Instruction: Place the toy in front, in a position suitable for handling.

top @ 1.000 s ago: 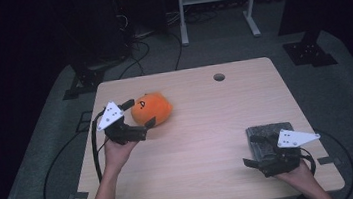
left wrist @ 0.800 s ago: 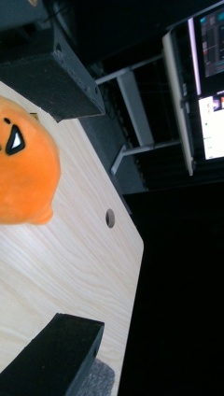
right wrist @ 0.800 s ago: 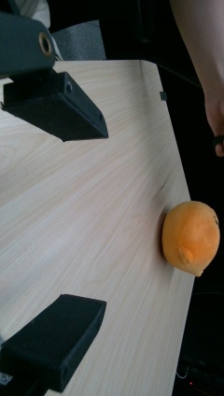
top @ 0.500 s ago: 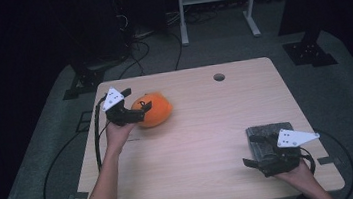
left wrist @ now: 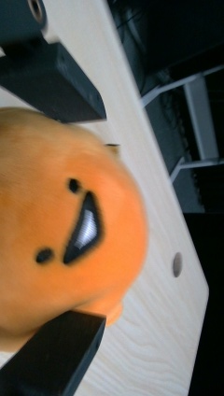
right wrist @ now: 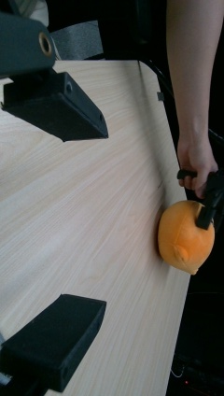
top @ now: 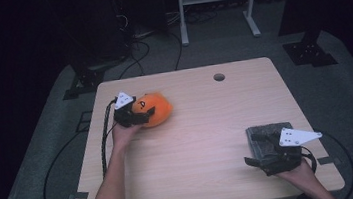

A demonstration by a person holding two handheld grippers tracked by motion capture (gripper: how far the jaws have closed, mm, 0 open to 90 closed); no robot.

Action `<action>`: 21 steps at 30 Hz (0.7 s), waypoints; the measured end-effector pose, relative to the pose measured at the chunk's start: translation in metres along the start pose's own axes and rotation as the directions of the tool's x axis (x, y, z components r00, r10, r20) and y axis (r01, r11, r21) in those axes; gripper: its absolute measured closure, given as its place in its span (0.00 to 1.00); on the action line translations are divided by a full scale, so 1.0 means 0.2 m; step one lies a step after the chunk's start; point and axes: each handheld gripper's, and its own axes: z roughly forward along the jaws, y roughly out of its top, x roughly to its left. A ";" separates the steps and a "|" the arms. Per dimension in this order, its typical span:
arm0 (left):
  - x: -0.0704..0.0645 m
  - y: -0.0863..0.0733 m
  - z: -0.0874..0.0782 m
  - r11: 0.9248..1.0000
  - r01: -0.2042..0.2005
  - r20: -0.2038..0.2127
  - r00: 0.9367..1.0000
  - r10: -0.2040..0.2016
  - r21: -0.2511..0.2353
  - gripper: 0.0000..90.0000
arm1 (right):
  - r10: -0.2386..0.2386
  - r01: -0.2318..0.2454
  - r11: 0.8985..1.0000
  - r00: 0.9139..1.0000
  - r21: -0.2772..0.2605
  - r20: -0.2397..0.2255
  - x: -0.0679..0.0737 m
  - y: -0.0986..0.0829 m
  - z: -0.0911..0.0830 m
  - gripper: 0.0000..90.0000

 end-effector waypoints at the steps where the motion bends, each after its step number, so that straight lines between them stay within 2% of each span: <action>1: 0.00 -0.01 0.00 1.000 0.015 0.002 1.000 -0.015 -0.013 0.06 | 0.002 -0.002 1.000 1.000 0.001 0.002 0.00 0.00 0.00 0.15; 3: 0.01 -0.03 -0.01 0.999 0.027 -0.001 1.000 -0.027 -0.028 0.14 | 0.007 -0.007 1.000 1.000 0.002 0.002 0.00 0.00 0.00 0.15; 7: 0.00 -0.03 -0.02 0.999 0.028 -0.001 1.000 -0.028 -0.017 0.30 | 0.007 -0.007 1.000 1.000 -0.001 0.003 -0.01 0.00 0.00 0.15; 11: 0.00 -0.02 -0.04 1.000 0.019 0.007 1.000 -0.019 -0.009 0.41 | 0.005 -0.005 1.000 1.000 -0.003 0.003 -0.01 0.00 0.00 0.15; 14: -0.01 0.00 -0.05 0.999 0.035 0.019 0.999 -0.035 -0.028 0.45 | 0.006 -0.006 1.000 1.000 -0.006 0.006 -0.01 0.00 -0.01 0.16; 18: -0.04 0.03 -0.08 0.999 0.028 0.052 0.998 -0.027 -0.021 0.45 | 0.010 -0.010 1.000 1.000 -0.015 0.015 -0.02 0.00 -0.02 0.16; 20: -0.08 0.04 -0.10 0.999 0.008 0.084 0.996 -0.004 -0.046 0.45 | 0.009 -0.009 1.000 1.000 -0.020 0.019 -0.02 0.01 -0.03 0.16; 21: -0.12 0.05 -0.12 0.997 0.003 0.113 0.994 0.005 -0.071 0.45 | 0.009 -0.009 1.000 1.000 -0.025 0.021 -0.02 0.01 -0.03 0.16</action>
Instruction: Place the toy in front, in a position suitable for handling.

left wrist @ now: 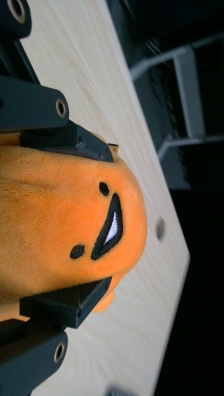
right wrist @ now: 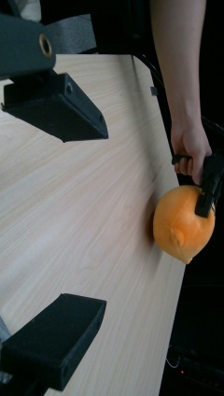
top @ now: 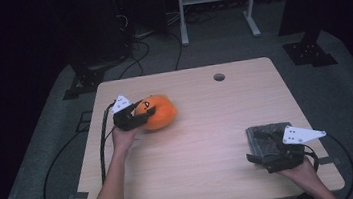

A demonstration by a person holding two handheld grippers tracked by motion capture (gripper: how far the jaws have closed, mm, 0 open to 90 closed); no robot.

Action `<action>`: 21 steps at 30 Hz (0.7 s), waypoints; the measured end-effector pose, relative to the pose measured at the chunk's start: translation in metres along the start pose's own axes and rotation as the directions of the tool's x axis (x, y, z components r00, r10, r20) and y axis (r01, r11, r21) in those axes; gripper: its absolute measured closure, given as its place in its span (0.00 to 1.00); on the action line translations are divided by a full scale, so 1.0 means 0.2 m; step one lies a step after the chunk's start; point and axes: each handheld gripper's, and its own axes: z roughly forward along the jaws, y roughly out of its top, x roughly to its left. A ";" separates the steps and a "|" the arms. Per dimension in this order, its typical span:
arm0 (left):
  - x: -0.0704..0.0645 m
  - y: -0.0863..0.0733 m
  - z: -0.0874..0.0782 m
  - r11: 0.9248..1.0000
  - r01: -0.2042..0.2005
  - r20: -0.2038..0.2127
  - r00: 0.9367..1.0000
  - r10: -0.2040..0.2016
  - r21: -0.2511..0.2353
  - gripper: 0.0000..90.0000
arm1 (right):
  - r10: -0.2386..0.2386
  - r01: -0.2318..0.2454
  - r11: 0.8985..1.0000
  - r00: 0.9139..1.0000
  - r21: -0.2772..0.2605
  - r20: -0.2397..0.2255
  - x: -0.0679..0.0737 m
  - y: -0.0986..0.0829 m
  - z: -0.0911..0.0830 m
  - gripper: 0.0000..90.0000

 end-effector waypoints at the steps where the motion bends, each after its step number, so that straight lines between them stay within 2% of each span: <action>1: 0.00 0.00 0.00 1.000 0.000 0.000 1.000 0.000 0.000 0.45 | 0.001 -0.001 1.000 1.000 -0.002 0.002 0.00 0.00 0.00 0.16; 2: -0.06 0.01 -0.02 1.000 -0.012 0.032 0.999 0.013 -0.022 0.45 | 0.002 -0.002 1.000 1.000 -0.001 0.007 0.00 0.00 -0.01 0.16; 3: -0.06 0.01 -0.02 1.000 -0.012 0.032 0.999 0.013 -0.022 0.45 | 0.002 -0.002 1.000 1.000 -0.001 0.007 0.00 0.00 -0.01 0.16; 4: -0.13 0.03 -0.03 0.999 -0.035 0.067 0.997 0.037 -0.032 0.45 | -0.001 0.002 1.000 1.000 -0.006 0.016 -0.01 0.00 -0.01 0.16; 5: -0.13 0.03 -0.03 0.999 -0.035 0.067 0.997 0.037 -0.032 0.45 | 0.004 -0.004 1.000 1.000 -0.007 0.024 -0.01 0.01 -0.02 0.16; 6: -0.19 0.04 -0.04 0.998 -0.050 0.098 0.994 0.054 -0.041 0.45 | 0.001 0.000 1.000 1.000 -0.007 0.028 -0.01 0.01 -0.02 0.16; 7: -0.19 0.04 -0.04 0.998 -0.050 0.098 0.994 0.054 -0.041 0.45 | 0.001 0.000 1.000 1.000 -0.007 0.028 -0.01 0.01 -0.02 0.16; 10: -0.31 0.04 -0.06 0.996 -0.070 0.154 0.985 0.078 -0.058 0.45 | -0.005 0.006 1.000 0.997 -0.018 0.072 -0.04 0.05 -0.04 0.16; 11: -0.31 0.04 -0.06 0.996 -0.070 0.154 0.985 0.078 -0.058 0.45 | -0.005 0.006 1.000 0.997 -0.018 0.072 -0.04 0.05 -0.04 0.16; 12: -0.37 0.04 -0.07 0.995 -0.075 0.177 0.980 0.085 -0.061 0.45 | -0.001 0.004 1.000 0.995 -0.025 0.103 -0.08 0.07 -0.06 0.16; 14: -0.42 0.03 -0.07 0.995 -0.080 0.197 0.976 0.091 -0.060 0.45 | 0.003 0.001 1.000 0.992 -0.028 0.125 -0.11 0.09 -0.07 0.16; 15: -0.42 0.03 -0.07 0.995 -0.080 0.197 0.976 0.091 -0.060 0.45 | 0.003 0.001 1.000 0.992 -0.028 0.125 -0.11 0.09 -0.07 0.16; 16: -0.47 0.02 -0.07 0.994 -0.095 0.216 0.971 0.104 -0.054 0.45 | 0.004 0.000 1.000 0.989 -0.029 0.151 -0.14 0.12 -0.08 0.16; 17: -0.47 0.02 -0.07 0.994 -0.095 0.216 0.971 0.104 -0.054 0.45 | 0.008 -0.004 1.000 0.987 -0.028 0.160 -0.17 0.12 -0.09 0.16; 19: -0.52 0.00 -0.06 0.994 -0.101 0.242 0.964 0.110 -0.048 0.44 | 0.016 -0.012 1.000 0.983 -0.021 0.181 -0.20 0.14 -0.09 0.17; 20: -0.52 0.00 -0.06 0.994 -0.101 0.242 0.964 0.110 -0.048 0.44 | 0.016 -0.012 1.000 0.983 -0.021 0.181 -0.20 0.14 -0.09 0.17; 21: -0.54 0.00 -0.06 0.994 -0.102 0.249 0.962 0.110 -0.046 0.44 | 0.023 -0.023 1.000 0.981 -0.001 0.194 -0.24 0.13 -0.08 0.18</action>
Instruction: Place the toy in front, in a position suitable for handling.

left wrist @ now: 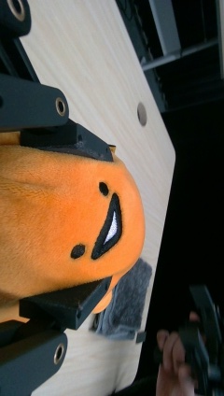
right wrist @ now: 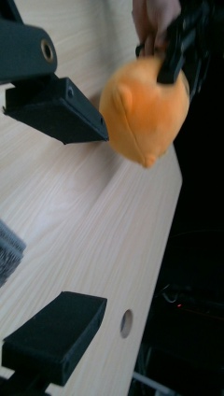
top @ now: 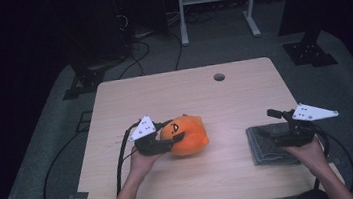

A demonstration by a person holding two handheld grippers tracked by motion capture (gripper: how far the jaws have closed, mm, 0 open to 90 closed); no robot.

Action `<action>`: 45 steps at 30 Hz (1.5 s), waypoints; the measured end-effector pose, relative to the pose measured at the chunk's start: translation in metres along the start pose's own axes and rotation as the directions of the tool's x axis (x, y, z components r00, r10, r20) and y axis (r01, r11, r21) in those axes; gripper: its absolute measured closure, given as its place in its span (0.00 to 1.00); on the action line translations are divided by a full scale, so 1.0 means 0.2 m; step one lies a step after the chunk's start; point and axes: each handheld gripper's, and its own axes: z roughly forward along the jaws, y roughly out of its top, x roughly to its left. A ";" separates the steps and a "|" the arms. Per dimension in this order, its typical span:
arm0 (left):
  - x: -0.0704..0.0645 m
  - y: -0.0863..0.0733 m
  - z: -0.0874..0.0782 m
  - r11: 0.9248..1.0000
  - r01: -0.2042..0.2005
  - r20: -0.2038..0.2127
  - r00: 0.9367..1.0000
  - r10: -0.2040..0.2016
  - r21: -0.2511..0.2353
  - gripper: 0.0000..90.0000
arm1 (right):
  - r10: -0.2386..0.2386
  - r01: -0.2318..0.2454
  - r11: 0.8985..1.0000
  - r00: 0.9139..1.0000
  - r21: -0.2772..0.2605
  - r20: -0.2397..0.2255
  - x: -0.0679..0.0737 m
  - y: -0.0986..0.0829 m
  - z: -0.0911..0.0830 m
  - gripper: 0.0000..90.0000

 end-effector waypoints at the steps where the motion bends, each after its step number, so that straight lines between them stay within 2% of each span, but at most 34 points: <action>1: -0.03 -0.01 0.01 1.000 -0.004 0.009 1.000 0.004 0.003 0.44 | 0.000 0.000 1.000 1.000 0.013 0.009 -0.01 -0.01 0.01 0.18; 2: -0.03 -0.01 0.01 1.000 -0.004 0.009 1.000 0.004 0.003 0.44 | 0.000 0.000 1.000 1.000 0.013 0.009 -0.01 -0.01 0.01 0.18; 3: -0.04 -0.01 0.02 1.000 -0.012 0.014 1.000 0.012 0.008 0.44 | -0.008 0.007 0.998 1.000 0.058 0.020 -0.04 -0.02 0.03 0.21; 4: -0.06 -0.01 0.02 1.000 -0.016 0.016 1.000 0.016 0.009 0.44 | -0.008 0.007 0.998 1.000 0.058 0.020 -0.04 -0.02 0.03 0.21; 5: -0.07 -0.01 0.03 1.000 -0.016 0.023 1.000 0.015 0.015 0.44 | -0.010 0.008 0.997 1.000 0.081 0.021 -0.06 -0.04 0.05 0.22; 6: -0.09 -0.02 0.04 1.000 -0.016 0.034 0.999 0.015 0.023 0.44 | -0.005 0.001 0.990 1.000 0.142 0.028 -0.09 -0.06 0.08 0.22; 8: -0.11 -0.02 0.05 0.999 -0.018 0.043 0.999 0.017 0.027 0.44 | -0.010 0.003 0.983 0.999 0.183 0.034 -0.11 -0.08 0.11 0.25; 11: -0.13 -0.03 0.07 0.999 -0.020 0.051 0.999 0.019 0.028 0.44 | 0.001 -0.012 0.965 0.999 0.261 0.042 -0.14 -0.11 0.15 0.27; 13: -0.14 -0.04 0.08 0.999 -0.021 0.058 0.998 0.019 0.038 0.43 | -0.005 -0.007 0.949 0.999 0.314 0.036 -0.16 -0.14 0.18 0.30; 14: -0.14 -0.04 0.08 0.999 -0.021 0.058 0.998 0.019 0.038 0.43 | -0.005 -0.007 0.949 0.999 0.314 0.036 -0.16 -0.14 0.18 0.30; 15: -0.15 -0.05 0.09 0.999 -0.025 0.061 0.998 0.022 0.048 0.43 | -0.004 -0.007 0.935 1.000 0.356 0.030 -0.17 -0.16 0.19 0.32; 16: -0.15 -0.05 0.09 0.999 -0.025 0.061 0.998 0.022 0.048 0.43 | -0.004 -0.007 0.935 1.000 0.356 0.030 -0.17 -0.16 0.19 0.32; 18: -0.15 -0.05 0.10 0.998 -0.027 0.063 0.998 0.024 0.053 0.43 | -0.003 -0.009 0.924 1.000 0.383 0.031 -0.17 -0.18 0.21 0.33; 19: -0.16 -0.05 0.10 0.998 -0.031 0.064 0.998 0.027 0.061 0.42 | -0.005 -0.009 0.907 0.999 0.420 0.032 -0.17 -0.20 0.22 0.34; 21: -0.16 -0.05 0.11 0.997 -0.034 0.063 0.998 0.030 0.065 0.42 | -0.011 -0.005 0.895 0.999 0.446 0.035 -0.17 -0.22 0.23 0.35; 22: -0.16 -0.05 0.11 0.997 -0.034 0.063 0.998 0.030 0.065 0.42 | -0.011 -0.005 0.895 0.999 0.446 0.035 -0.17 -0.22 0.23 0.35; 23: -0.16 -0.06 0.11 0.997 -0.027 0.064 0.998 0.023 0.067 0.42 | -0.019 -0.002 0.886 0.999 0.464 0.040 -0.17 -0.24 0.23 0.37; 25: -0.16 -0.06 0.11 0.997 -0.024 0.063 0.998 0.020 0.069 0.41 | -0.034 0.010 0.883 0.998 0.470 0.044 -0.17 -0.25 0.23 0.38; 29: -0.17 -0.06 0.12 0.997 -0.023 0.065 0.998 0.018 0.079 0.37 | -0.050 0.020 0.884 0.997 0.466 0.052 -0.16 -0.26 0.23 0.43; 30: -0.17 -0.06 0.12 0.996 -0.020 0.065 0.998 0.015 0.084 0.35 | -0.043 0.012 0.885 0.998 0.465 0.055 -0.16 -0.26 0.23 0.47; 31: -0.17 -0.06 0.11 0.996 -0.019 0.067 0.998 0.013 0.089 0.30 | -0.044 0.015 0.887 0.998 0.462 0.052 -0.16 -0.26 0.22 0.58; 33: -0.16 -0.05 0.10 0.996 -0.008 0.068 0.998 0.002 0.093 0.21 | -0.045 0.019 0.889 0.998 0.457 0.047 -0.16 -0.26 0.22 0.64; 35: -0.16 -0.05 0.08 0.996 0.005 0.087 0.996 -0.012 0.085 0.17 | -0.042 0.018 0.892 0.998 0.452 0.041 -0.15 -0.26 0.21 0.71; 36: -0.16 -0.05 0.08 0.996 0.005 0.087 0.996 -0.012 0.085 0.15 | -0.042 0.018 0.892 0.998 0.452 0.041 -0.15 -0.26 0.21 0.71; 37: -0.16 -0.03 0.05 0.997 -0.001 0.085 0.996 -0.005 0.073 0.12 | -0.044 0.023 0.892 0.998 0.451 0.035 -0.15 -0.26 0.21 0.78; 38: -0.16 -0.03 0.05 0.997 -0.001 0.085 0.996 -0.005 0.073 0.10 | -0.044 0.023 0.892 0.998 0.451 0.035 -0.15 -0.26 0.21 0.78; 39: -0.15 -0.03 0.03 0.997 -0.006 0.097 0.995 -0.002 0.080 0.09 | -0.025 0.002 0.893 0.999 0.450 0.045 -0.16 -0.26 0.20 0.82; 40: -0.15 -0.03 0.03 0.997 -0.006 0.097 0.995 -0.002 0.080 0.09 | -0.025 0.002 0.893 0.999 0.450 0.045 -0.16 -0.26 0.20 0.82; 41: -0.15 -0.04 0.02 0.994 -0.016 0.096 0.995 0.005 0.112 0.09 | -0.014 -0.009 0.893 0.999 0.450 0.046 -0.16 -0.26 0.20 0.84; 43: -0.14 -0.05 0.02 0.989 -0.019 0.102 0.995 0.004 0.145 0.06 | 0.028 -0.051 0.891 0.998 0.451 0.057 -0.17 -0.26 0.19 0.86; 45: -0.11 -0.08 0.01 0.988 -0.003 0.098 0.995 -0.012 0.156 0.06 | 0.024 -0.045 0.893 0.998 0.448 0.052 -0.16 -0.24 0.19 0.86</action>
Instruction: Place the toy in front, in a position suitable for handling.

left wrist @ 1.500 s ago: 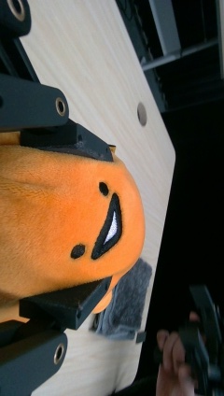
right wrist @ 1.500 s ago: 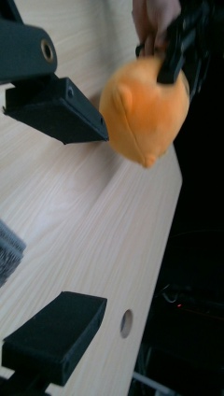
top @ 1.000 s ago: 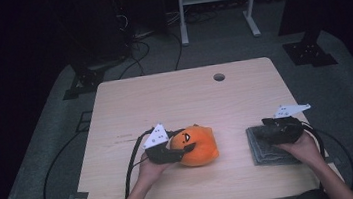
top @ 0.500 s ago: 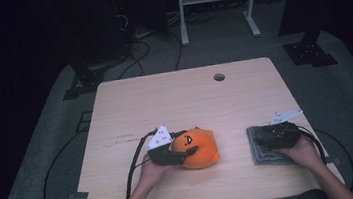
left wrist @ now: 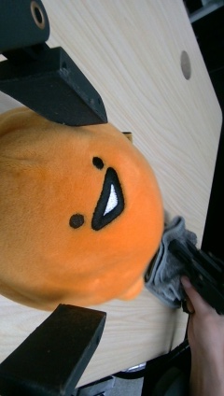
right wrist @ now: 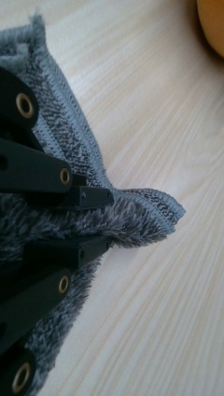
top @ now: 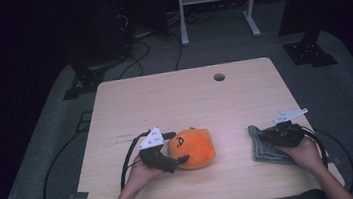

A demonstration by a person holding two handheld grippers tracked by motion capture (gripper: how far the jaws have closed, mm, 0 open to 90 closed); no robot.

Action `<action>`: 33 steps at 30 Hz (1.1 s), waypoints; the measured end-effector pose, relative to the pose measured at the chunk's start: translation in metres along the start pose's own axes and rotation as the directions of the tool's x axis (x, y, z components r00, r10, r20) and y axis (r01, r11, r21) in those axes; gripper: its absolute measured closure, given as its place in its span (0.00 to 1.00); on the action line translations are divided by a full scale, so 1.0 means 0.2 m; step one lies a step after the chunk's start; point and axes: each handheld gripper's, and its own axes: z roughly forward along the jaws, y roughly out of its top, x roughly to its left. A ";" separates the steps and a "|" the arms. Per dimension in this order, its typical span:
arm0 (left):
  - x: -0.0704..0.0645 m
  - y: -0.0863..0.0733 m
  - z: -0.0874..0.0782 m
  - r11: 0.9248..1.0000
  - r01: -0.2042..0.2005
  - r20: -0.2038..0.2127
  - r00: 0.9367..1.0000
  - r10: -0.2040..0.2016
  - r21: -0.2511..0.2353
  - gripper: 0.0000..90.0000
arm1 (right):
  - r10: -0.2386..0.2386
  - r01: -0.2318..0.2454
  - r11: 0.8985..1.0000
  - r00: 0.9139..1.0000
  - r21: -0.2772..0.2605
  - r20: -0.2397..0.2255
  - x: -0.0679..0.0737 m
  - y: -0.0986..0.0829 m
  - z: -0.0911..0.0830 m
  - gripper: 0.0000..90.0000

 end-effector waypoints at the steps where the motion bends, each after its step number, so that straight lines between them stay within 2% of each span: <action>1: 0.00 0.00 0.00 1.000 0.000 0.000 1.000 0.000 0.000 0.07 | 0.000 0.000 1.000 1.000 0.000 0.000 0.00 0.00 0.00 0.86; 2: 0.02 -0.01 0.00 1.000 0.010 0.001 1.000 -0.010 -0.005 0.08 | -0.009 0.008 1.000 0.999 -0.025 -0.031 0.02 0.01 -0.02 0.87; 4: 0.04 -0.02 0.00 0.999 0.032 0.015 0.999 -0.032 -0.007 0.20 | -0.034 0.031 0.997 0.998 -0.064 -0.047 0.06 0.03 -0.05 0.87; 6: 0.03 -0.04 0.01 0.999 0.048 0.012 0.999 -0.048 -0.017 0.29 | -0.046 0.037 0.991 0.996 -0.128 -0.073 0.11 0.06 -0.09 0.87; 7: 0.03 -0.04 0.01 0.999 0.048 0.012 0.999 -0.048 -0.017 0.33 | -0.046 0.037 0.991 0.996 -0.128 -0.073 0.11 0.06 -0.09 0.87; 8: 0.02 -0.05 0.01 0.998 0.058 0.005 0.998 -0.058 -0.022 0.35 | -0.068 0.049 0.982 0.992 -0.185 -0.102 0.16 0.10 -0.13 0.87; 9: 0.02 -0.05 0.01 0.998 0.058 0.005 0.998 -0.058 -0.022 0.37 | -0.068 0.049 0.982 0.992 -0.185 -0.102 0.16 0.10 -0.13 0.87; 10: 0.00 -0.05 0.02 0.997 0.069 -0.002 0.998 -0.069 -0.026 0.38 | -0.096 0.060 0.966 0.986 -0.250 -0.138 0.23 0.15 -0.17 0.87; 11: 0.00 -0.05 0.02 0.997 0.075 -0.004 0.997 -0.075 -0.028 0.38 | -0.096 0.060 0.966 0.986 -0.250 -0.138 0.23 0.15 -0.17 0.87; 12: -0.02 -0.04 0.04 0.996 0.084 -0.012 0.996 -0.084 -0.029 0.40 | -0.136 0.081 0.953 0.975 -0.291 -0.173 0.30 0.20 -0.18 0.87; 14: -0.04 -0.03 0.06 0.994 0.100 -0.022 0.995 -0.101 -0.033 0.41 | -0.182 0.111 0.942 0.962 -0.316 -0.205 0.38 0.25 -0.17 0.86; 16: -0.05 0.00 0.09 0.993 0.115 -0.026 0.993 -0.116 -0.031 0.41 | -0.229 0.141 0.931 0.944 -0.338 -0.238 0.47 0.30 -0.15 0.86; 18: -0.07 0.01 0.12 0.992 0.126 -0.024 0.992 -0.127 -0.029 0.40 | -0.263 0.162 0.922 0.928 -0.351 -0.264 0.55 0.33 -0.12 0.86; 19: -0.07 0.01 0.12 0.992 0.126 -0.024 0.992 -0.127 -0.029 0.40 | -0.263 0.162 0.922 0.928 -0.351 -0.264 0.55 0.33 -0.12 0.86; 20: -0.08 0.02 0.15 0.991 0.128 -0.021 0.991 -0.129 -0.031 0.40 | -0.286 0.183 0.921 0.918 -0.345 -0.276 0.61 0.36 -0.06 0.86; 21: -0.08 0.02 0.15 0.991 0.128 -0.021 0.991 -0.129 -0.031 0.40 | -0.286 0.183 0.921 0.918 -0.345 -0.276 0.61 0.36 -0.06 0.86; 22: -0.08 0.03 0.15 0.991 0.130 -0.026 0.991 -0.131 -0.033 0.40 | -0.300 0.206 0.921 0.917 -0.332 -0.263 0.64 0.37 -0.01 0.86; 24: -0.06 0.02 0.15 0.989 0.146 -0.021 0.989 -0.146 -0.029 0.40 | -0.288 0.208 0.929 0.925 -0.307 -0.246 0.63 0.37 0.04 0.86; 25: -0.06 0.02 0.15 0.989 0.146 -0.021 0.989 -0.146 -0.029 0.39 | -0.288 0.208 0.929 0.925 -0.307 -0.246 0.63 0.37 0.04 0.86; 26: -0.05 0.01 0.14 0.988 0.154 -0.017 0.988 -0.155 -0.027 0.39 | -0.284 0.208 0.931 0.929 -0.301 -0.238 0.63 0.36 0.06 0.86; 27: -0.04 0.00 0.13 0.987 0.157 -0.010 0.988 -0.157 -0.025 0.39 | -0.265 0.193 0.934 0.938 -0.301 -0.224 0.60 0.33 0.08 0.86; 28: -0.04 0.00 0.12 0.988 0.150 -0.010 0.989 -0.150 -0.023 0.38 | -0.255 0.184 0.938 0.941 -0.293 -0.225 0.59 0.32 0.08 0.86; 31: -0.05 0.00 0.12 0.991 0.133 -0.010 0.991 -0.133 -0.019 0.37 | -0.242 0.182 0.942 0.950 -0.281 -0.196 0.56 0.29 0.06 0.86; 33: -0.06 -0.01 0.12 0.993 0.117 -0.015 0.993 -0.118 -0.018 0.37 | -0.224 0.165 0.946 0.954 -0.278 -0.200 0.54 0.27 0.06 0.86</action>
